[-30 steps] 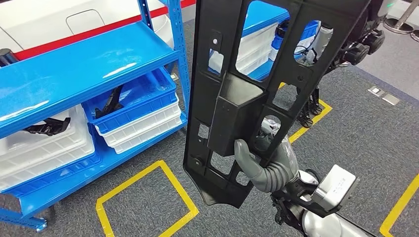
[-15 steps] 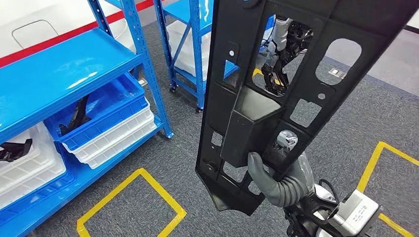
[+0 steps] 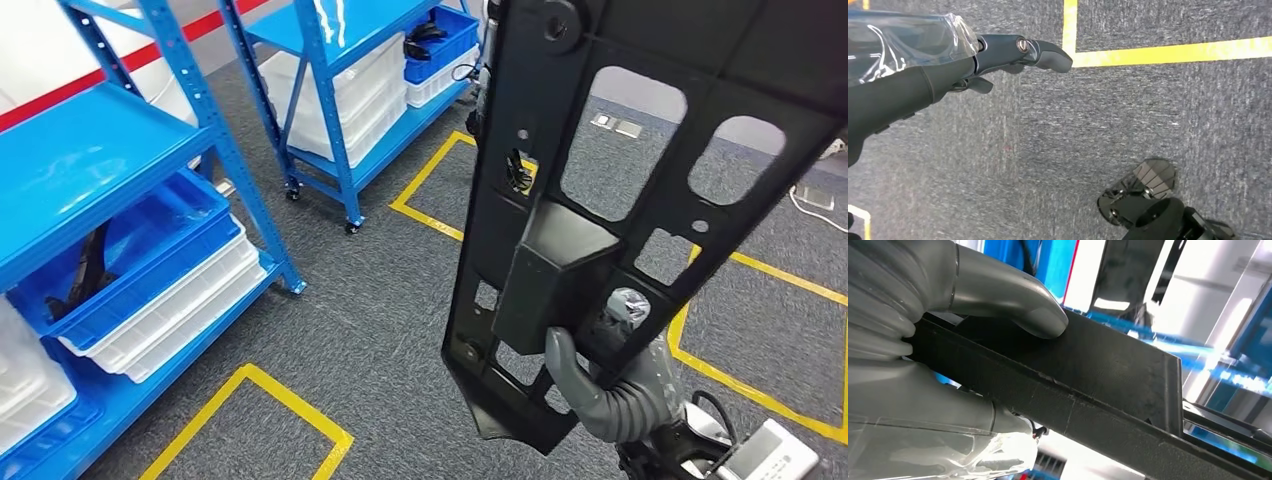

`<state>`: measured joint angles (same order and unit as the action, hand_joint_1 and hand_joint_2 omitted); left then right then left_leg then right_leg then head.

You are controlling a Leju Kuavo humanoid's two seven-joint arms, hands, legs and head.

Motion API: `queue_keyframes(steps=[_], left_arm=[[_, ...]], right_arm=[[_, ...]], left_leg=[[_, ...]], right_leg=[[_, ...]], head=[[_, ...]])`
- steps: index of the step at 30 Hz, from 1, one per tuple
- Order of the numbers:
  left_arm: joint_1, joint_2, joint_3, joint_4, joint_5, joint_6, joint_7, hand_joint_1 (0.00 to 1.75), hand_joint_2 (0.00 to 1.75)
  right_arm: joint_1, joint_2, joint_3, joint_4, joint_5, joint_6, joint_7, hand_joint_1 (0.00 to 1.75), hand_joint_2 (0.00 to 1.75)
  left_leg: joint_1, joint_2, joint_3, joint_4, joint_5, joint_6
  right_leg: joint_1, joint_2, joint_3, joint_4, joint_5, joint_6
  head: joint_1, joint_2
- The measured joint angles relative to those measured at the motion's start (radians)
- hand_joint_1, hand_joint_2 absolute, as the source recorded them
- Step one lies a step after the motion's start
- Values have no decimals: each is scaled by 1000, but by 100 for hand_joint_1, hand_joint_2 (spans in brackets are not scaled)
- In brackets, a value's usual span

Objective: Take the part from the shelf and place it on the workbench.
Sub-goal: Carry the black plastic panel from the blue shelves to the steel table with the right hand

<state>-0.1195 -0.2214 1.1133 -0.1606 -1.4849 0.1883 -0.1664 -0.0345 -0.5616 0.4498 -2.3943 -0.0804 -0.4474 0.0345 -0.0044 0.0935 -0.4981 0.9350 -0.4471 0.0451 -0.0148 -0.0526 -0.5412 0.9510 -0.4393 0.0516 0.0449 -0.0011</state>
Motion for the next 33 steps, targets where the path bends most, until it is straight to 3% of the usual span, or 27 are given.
queue_keyframes(steps=[2,3,5,7,8,9,10,11,13,15,17,19,21,23,24,25,27,29,30,32,33], left_arm=[[0,-2,6,0,0,-1,11,0,175],[0,-4,8,0,0,-1,16,0,175],[1,-9,10,0,1,-1,21,0,175],[3,-13,13,0,1,-1,26,0,175],[4,-14,14,1,1,-1,28,0,175],[4,-16,15,1,1,-2,31,0,175],[4,-17,15,1,1,-2,33,0,175],[3,-17,16,1,1,-1,34,0,175],[2,-17,18,1,3,1,33,0,175],[1,-17,23,1,5,2,28,0,175],[0,-18,29,1,7,3,23,0,175],[-2,-20,33,1,8,3,21,0,175],[-1,-20,36,1,8,3,21,0,175],[2,-20,39,1,10,3,20,0,175],[2,-20,40,1,11,4,18,0,175],[1,-20,41,1,12,6,13,0,175],[-1,-19,42,1,14,13,-1,0,175],[-4,-17,45,1,16,19,-17,0,175],[-6,-16,48,1,15,21,-23,0,175],[-8,-12,54,1,14,23,-30,0,175],[-9,-10,56,1,12,24,-31,0,175]], right_arm=[[26,-10,-19,-17,12,-3,13,175,175],[36,-14,-27,-25,17,-2,20,175,175],[47,-21,-40,-39,25,0,34,175,175],[54,-26,-49,-50,31,5,47,175,175],[56,-29,-53,-55,33,8,54,175,175],[58,-31,-56,-59,35,11,61,175,175],[58,-34,-58,-64,37,15,67,175,175],[58,-36,-60,-69,38,20,72,175,175],[53,-40,-61,-78,38,31,80,175,175],[46,-42,-61,-81,37,40,85,175,175],[44,-46,-61,-85,35,43,89,175,175],[41,-52,-62,-91,35,44,90,175,175],[36,-55,-64,-94,33,44,90,175,175],[35,-56,-64,-94,29,45,90,175,175],[36,-57,-65,-94,26,46,88,175,175],[36,-57,-65,-94,21,47,83,175,175],[36,-57,-65,-94,8,52,63,175,175],[36,-56,-65,-93,-2,58,32,175,175],[38,-56,-65,-92,-3,60,16,175,175],[47,-54,-65,-89,-2,60,-11,175,175],[53,-53,-65,-88,0,58,-24,175,175]], left_leg=[[3,8,0,5,-6,-10],[7,-4,-6,21,-20,-16],[12,-48,-46,119,-84,-24],[12,-76,-111,268,-153,-26],[12,-80,-132,315,-165,-25],[11,-83,-134,321,-157,-22],[10,-87,-116,283,-128,-16],[8,-100,-82,208,-87,-8],[6,-149,-17,63,-26,12],[4,-176,3,11,-12,23],[5,-157,3,1,-4,26],[10,-134,7,-16,10,30],[9,-106,9,-24,15,32],[5,-75,8,-23,15,33],[4,-60,7,-23,14,33],[4,-46,8,-23,13,32],[3,-23,11,-21,9,26],[-3,-6,14,-18,3,17],[-6,2,15,-17,0,12],[-7,17,16,-16,-3,4],[-4,9,14,-8,-11,-2]], right_leg=[[-1,22,-7,1,3,-14],[-1,31,-9,1,6,-20],[-4,49,-14,0,12,-30],[-2,73,-19,0,15,-36],[0,86,-21,1,16,-38],[1,100,-22,1,17,-39],[3,114,-21,1,18,-39],[4,128,-20,1,19,-38],[6,154,-20,1,22,-34],[2,174,-26,0,28,-23],[-2,188,-32,-4,34,-10],[3,149,-53,31,9,-2],[5,87,-107,147,-58,4],[0,66,-161,271,-108,12],[-1,63,-166,288,-107,15],[-3,59,-149,262,-88,17],[-5,26,-64,115,-28,18],[0,-5,-3,4,5,8],[2,-9,5,-15,6,1],[4,12,0,-14,10,-13],[3,22,-3,-15,12,-19]], head=[[0,0],[0,0],[-1,0],[-1,0],[-1,0],[-1,0],[-1,0],[-1,0],[0,0],[0,0],[-1,0],[3,0],[6,0],[7,0],[7,0],[7,0],[7,0],[6,0],[6,0],[5,0],[5,0]])
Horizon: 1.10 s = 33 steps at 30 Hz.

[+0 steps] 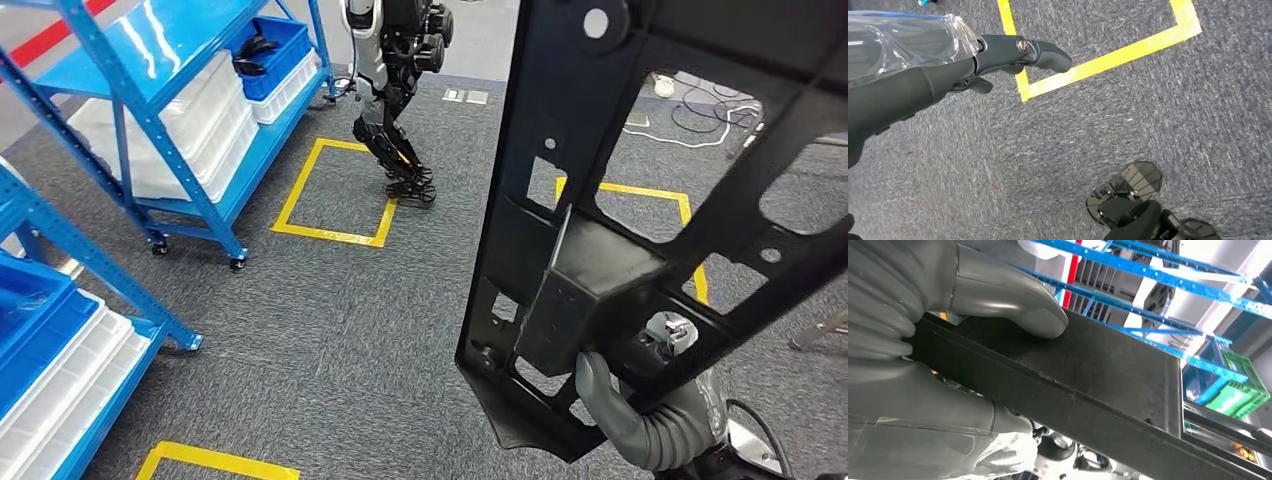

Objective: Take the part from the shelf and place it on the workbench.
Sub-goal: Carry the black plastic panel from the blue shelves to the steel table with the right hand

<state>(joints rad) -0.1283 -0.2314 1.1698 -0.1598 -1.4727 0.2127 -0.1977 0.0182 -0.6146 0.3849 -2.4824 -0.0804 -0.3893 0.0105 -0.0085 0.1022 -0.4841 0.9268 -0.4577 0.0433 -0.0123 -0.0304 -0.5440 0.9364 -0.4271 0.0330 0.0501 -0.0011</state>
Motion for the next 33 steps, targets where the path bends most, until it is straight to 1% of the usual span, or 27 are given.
queue_keyframes(steps=[2,3,4,5,6,7,8,10,11,12,13,14,15,17,18,19,20,21,22,23,24,26,27,29,30,31,33], left_arm=[[-2,5,3,0,-3,4,-1,0,175],[-2,7,4,0,-4,6,-1,0,175],[0,10,6,0,-6,7,-1,0,175],[1,13,7,0,-8,8,-1,0,175],[3,17,8,0,-9,8,-1,0,175],[3,21,8,0,-10,8,-1,0,175],[3,24,9,0,-11,9,0,0,175],[1,34,9,0,-12,11,4,0,175],[-1,38,9,0,-13,12,8,0,175],[-1,43,9,0,-13,14,12,0,175],[-2,46,9,0,-13,15,15,0,175],[-2,49,9,0,-13,16,17,0,175],[-3,52,9,0,-14,17,18,0,175],[-5,58,9,0,-14,20,20,0,175],[-6,61,9,0,-14,22,20,0,175],[-5,64,9,0,-15,25,21,0,175],[-4,68,9,0,-15,27,22,0,175],[-4,70,9,0,-16,28,22,0,175],[-5,73,9,0,-17,29,22,0,175],[-6,74,9,0,-17,29,22,0,175],[-7,75,9,0,-18,29,22,0,175],[-10,80,9,0,-19,29,22,0,175],[-12,82,9,0,-20,29,22,0,175],[-13,84,9,0,-21,29,25,0,175],[-14,84,9,0,-21,29,28,0,175],[-14,85,8,0,-21,29,31,0,175],[-14,85,8,0,-21,28,38,0,175]], right_arm=[[8,2,0,2,4,-5,-24,175,175],[12,4,0,3,5,-8,-36,175,175],[18,6,0,6,4,-11,-49,175,175],[24,9,0,9,3,-14,-61,175,175],[32,13,0,12,1,-17,-75,175,175],[41,16,0,17,-2,-22,-89,175,175],[49,20,0,21,-4,-27,-103,175,175],[65,28,-1,29,-15,-39,-139,175,175],[73,31,-2,32,-22,-43,-156,175,175],[83,33,-3,36,-31,-46,-173,175,175],[94,35,-6,39,-39,-49,-187,175,175],[106,37,-9,42,-45,-51,-197,175,175],[117,38,-13,44,-49,-53,-206,175,175],[129,40,-19,48,-53,-56,-212,175,175],[132,42,-21,51,-54,-57,-213,175,175],[133,44,-21,54,-55,-59,-212,175,175],[135,46,-21,56,-55,-60,-211,175,175],[138,48,-21,59,-55,-61,-210,175,175],[141,50,-21,62,-55,-62,-210,175,175],[143,52,-21,64,-55,-62,-210,175,175],[144,54,-21,66,-56,-63,-211,175,175],[145,57,-21,69,-58,-63,-216,175,175],[147,59,-22,71,-60,-64,-220,175,175],[152,62,-22,74,-65,-65,-226,175,175],[154,63,-22,75,-66,-66,-227,175,175],[155,64,-22,76,-67,-66,-229,175,175],[156,66,-22,76,-67,-66,-230,175,175]], left_leg=[[6,-44,-31,75,-51,-11],[8,-70,-62,146,-90,-15],[9,-84,-98,227,-127,-17],[9,-89,-128,291,-150,-19],[9,-92,-143,322,-153,-19],[9,-94,-136,307,-134,-17],[9,-100,-110,250,-99,-15],[11,-151,-37,90,-23,-5],[12,-175,-14,35,-2,-1],[12,-193,-2,7,6,1],[12,-194,-1,0,5,3],[12,-181,-2,-1,7,5],[12,-169,-2,-4,10,9],[15,-141,0,-10,16,18],[14,-126,1,-10,16,21],[12,-110,0,-10,16,23],[10,-93,0,-10,15,24],[9,-77,0,-9,15,23],[9,-62,0,-9,14,22],[9,-49,1,-9,12,21],[9,-38,4,-9,10,17],[4,-19,9,-7,4,7],[1,-12,11,-6,1,2],[0,4,13,-5,-2,-6],[3,1,13,-1,-6,-12],[6,-14,8,14,-19,-17],[11,-62,-33,110,-79,-25]], right_leg=[[-4,18,-5,-2,6,-11],[-5,28,-8,-2,8,-15],[-5,40,-10,-1,10,-17],[-5,53,-12,-1,10,-18],[-4,66,-13,-1,11,-19],[-4,81,-13,-1,12,-19],[-4,95,-12,-1,12,-19],[-2,122,-11,0,14,-15],[-2,134,-13,1,16,-12],[-3,145,-17,2,18,-7],[-4,157,-21,2,21,-1],[-6,168,-26,1,24,5],[-6,160,-31,6,22,10],[-3,105,-59,62,-14,18],[-2,69,-87,125,-48,20],[-3,50,-122,200,-84,23],[-5,42,-153,268,-110,26],[-7,40,-170,306,-120,28],[-8,38,-165,303,-110,29],[-10,32,-136,255,-83,30],[-11,15,-90,175,-50,31],[-7,-19,-17,46,-12,25],[-4,-28,-3,18,-8,20],[0,-12,-7,15,-8,6],[0,-2,-9,16,-6,0],[0,7,-11,15,-4,-7],[-1,26,-14,14,0,-17]], head=[[0,0],[-1,0],[-1,0],[-1,0],[0,0],[0,0],[0,0],[0,0],[0,0],[0,0],[0,0],[0,0],[1,0],[3,0],[5,0],[6,0],[6,0],[6,0],[6,0],[6,0],[6,0],[5,0],[4,0],[3,0],[3,0],[3,0],[3,0]])
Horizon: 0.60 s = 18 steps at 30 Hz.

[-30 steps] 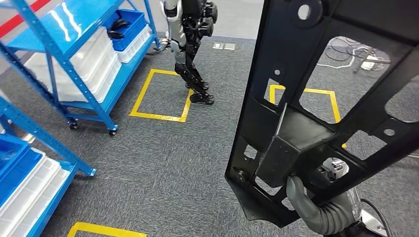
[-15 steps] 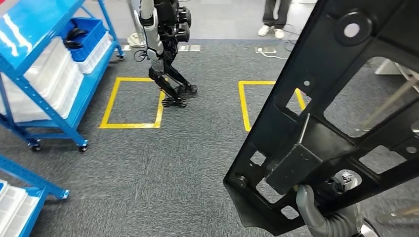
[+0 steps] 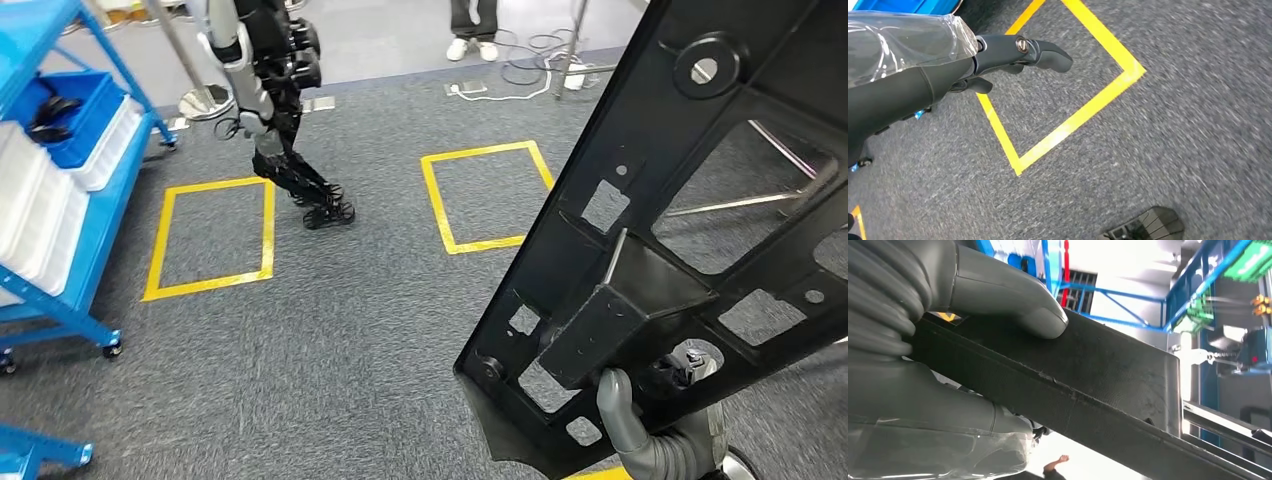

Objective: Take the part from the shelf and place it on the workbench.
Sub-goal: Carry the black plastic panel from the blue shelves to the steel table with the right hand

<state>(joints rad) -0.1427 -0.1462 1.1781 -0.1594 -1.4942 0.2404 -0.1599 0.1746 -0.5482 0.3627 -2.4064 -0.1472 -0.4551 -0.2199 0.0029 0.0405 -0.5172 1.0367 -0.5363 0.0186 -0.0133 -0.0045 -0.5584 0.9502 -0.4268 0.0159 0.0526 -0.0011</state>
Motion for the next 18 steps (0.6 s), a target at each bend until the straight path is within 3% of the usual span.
queue_keyframes(steps=[2,3,4,5,6,8,10,12,14,16,18], left_arm=[[4,0,0,1,0,-2,4,0,175],[6,0,0,1,0,-2,5,0,175],[7,1,0,2,0,-4,6,0,175],[8,1,0,2,-1,-7,7,0,175],[7,1,0,3,-1,-10,10,0,175],[6,2,0,4,-2,-16,14,0,175],[5,2,0,5,-2,-19,16,0,175],[4,2,0,6,-3,-20,18,0,175],[2,2,0,6,-3,-20,18,0,175],[2,2,-1,6,-3,-20,18,0,175],[5,2,-1,6,-3,-21,18,0,175]], right_arm=[[0,3,0,1,0,0,0,175,175],[1,4,0,2,0,-1,-1,175,175],[2,5,0,3,0,-1,0,175,175],[2,6,0,4,0,-2,0,175,175],[2,7,0,4,0,-3,0,175,175],[2,10,0,5,2,-5,1,175,175],[4,11,0,5,4,-6,5,175,175],[8,12,-1,6,7,-6,8,175,175],[9,12,-2,6,8,-6,8,175,175],[9,12,-4,6,8,-6,8,175,175],[9,13,-5,9,8,-6,10,175,175]], left_leg=[[0,-26,-72,153,-68,0],[-1,-29,-98,204,-81,2],[-2,-31,-107,215,-74,6],[-4,-36,-94,182,-46,11],[-5,-48,-64,113,-5,19],[-7,-98,0,-36,61,33],[-9,-124,25,-98,81,37],[-9,-102,27,-104,85,36],[-5,-76,29,-110,90,41],[-4,-46,30,-113,91,46],[-4,-14,28,-113,90,47]], right_leg=[[4,23,-5,0,3,-6],[6,37,-7,1,4,-8],[8,52,-7,1,5,-9],[10,67,-7,1,6,-10],[11,81,-5,1,7,-10],[13,106,-5,2,9,-8],[11,132,-13,3,14,-1],[8,152,-23,6,18,8],[11,109,-42,43,-7,16],[11,41,-96,162,-76,26],[3,18,-158,296,-130,37]], head=[[0,0],[0,0],[0,0],[0,0],[0,0],[0,0],[0,0],[1,0],[2,0],[3,0],[4,0]])
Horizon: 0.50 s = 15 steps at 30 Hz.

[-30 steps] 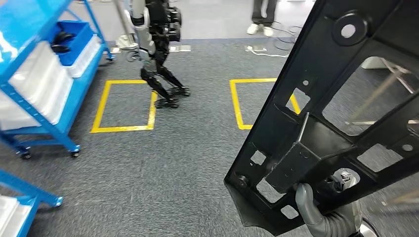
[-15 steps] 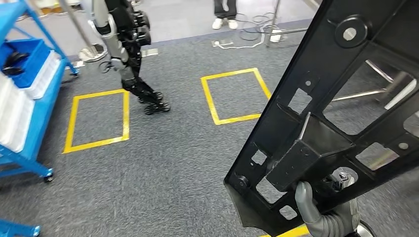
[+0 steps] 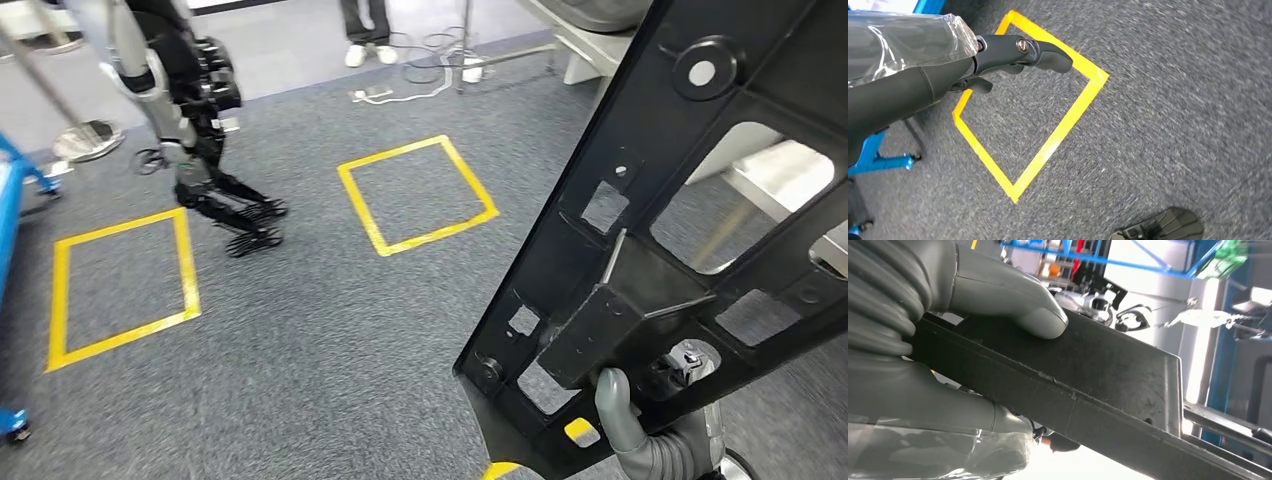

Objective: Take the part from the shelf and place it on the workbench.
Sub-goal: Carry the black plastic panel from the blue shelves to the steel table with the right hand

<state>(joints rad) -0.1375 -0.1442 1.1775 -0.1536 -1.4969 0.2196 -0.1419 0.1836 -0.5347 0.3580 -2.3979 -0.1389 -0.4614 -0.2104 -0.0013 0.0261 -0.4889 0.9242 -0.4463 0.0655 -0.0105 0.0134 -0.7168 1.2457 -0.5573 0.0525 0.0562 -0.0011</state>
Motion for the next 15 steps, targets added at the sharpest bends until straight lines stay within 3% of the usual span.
queue_keyframes(steps=[1,2,4,5,7,9,11,12,13,15], left_arm=[[1,0,0,0,0,-1,0,0,175],[0,0,0,0,0,-2,0,0,175],[-1,0,0,0,0,-4,-1,0,175],[-2,1,0,1,0,-5,-4,0,175],[-3,2,0,1,0,-6,-15,0,175],[-4,2,0,1,0,-6,-26,0,175],[-5,-1,0,2,0,-6,-32,0,175],[-5,-2,0,3,0,-6,-34,0,175],[-5,-3,0,3,0,-6,-34,0,175],[0,-4,0,4,0,-6,-34,0,175]], right_arm=[[0,1,0,1,0,0,3,175,175],[0,1,0,2,2,0,8,175,175],[-2,1,0,2,10,1,23,175,175],[-5,2,0,2,16,1,32,175,175],[-13,3,0,3,26,2,51,175,175],[-19,3,0,3,32,4,65,175,175],[-24,4,-1,3,34,4,71,175,175],[-27,4,-1,3,34,5,71,175,175],[-30,4,-1,3,34,6,71,175,175],[-35,4,-1,3,34,7,72,175,175]], left_leg=[[1,14,0,0,-1,-1],[3,27,1,0,-2,-4],[7,50,6,3,-9,-14],[6,59,8,7,-15,-21],[2,73,12,12,-22,-34],[3,86,14,12,-25,-42],[10,60,4,41,-51,-51],[13,36,-16,85,-79,-53],[13,11,-46,152,-114,-53],[9,-11,-121,301,-170,-47]], right_leg=[[-5,-3,-9,21,0,5],[-10,-7,6,-2,19,9],[-20,-39,86,-146,81,21],[-20,-55,124,-213,103,22],[-16,-69,155,-274,113,10],[-11,-47,150,-271,114,-9],[-8,-28,146,-272,117,-22],[-8,-19,145,-272,119,-27],[-6,-10,144,-272,120,-31],[-1,14,141,-272,122,-37]], head=[[0,0],[0,0],[0,0],[0,0],[-2,0],[-3,0],[-3,0],[-3,0],[-4,0],[-4,0]])
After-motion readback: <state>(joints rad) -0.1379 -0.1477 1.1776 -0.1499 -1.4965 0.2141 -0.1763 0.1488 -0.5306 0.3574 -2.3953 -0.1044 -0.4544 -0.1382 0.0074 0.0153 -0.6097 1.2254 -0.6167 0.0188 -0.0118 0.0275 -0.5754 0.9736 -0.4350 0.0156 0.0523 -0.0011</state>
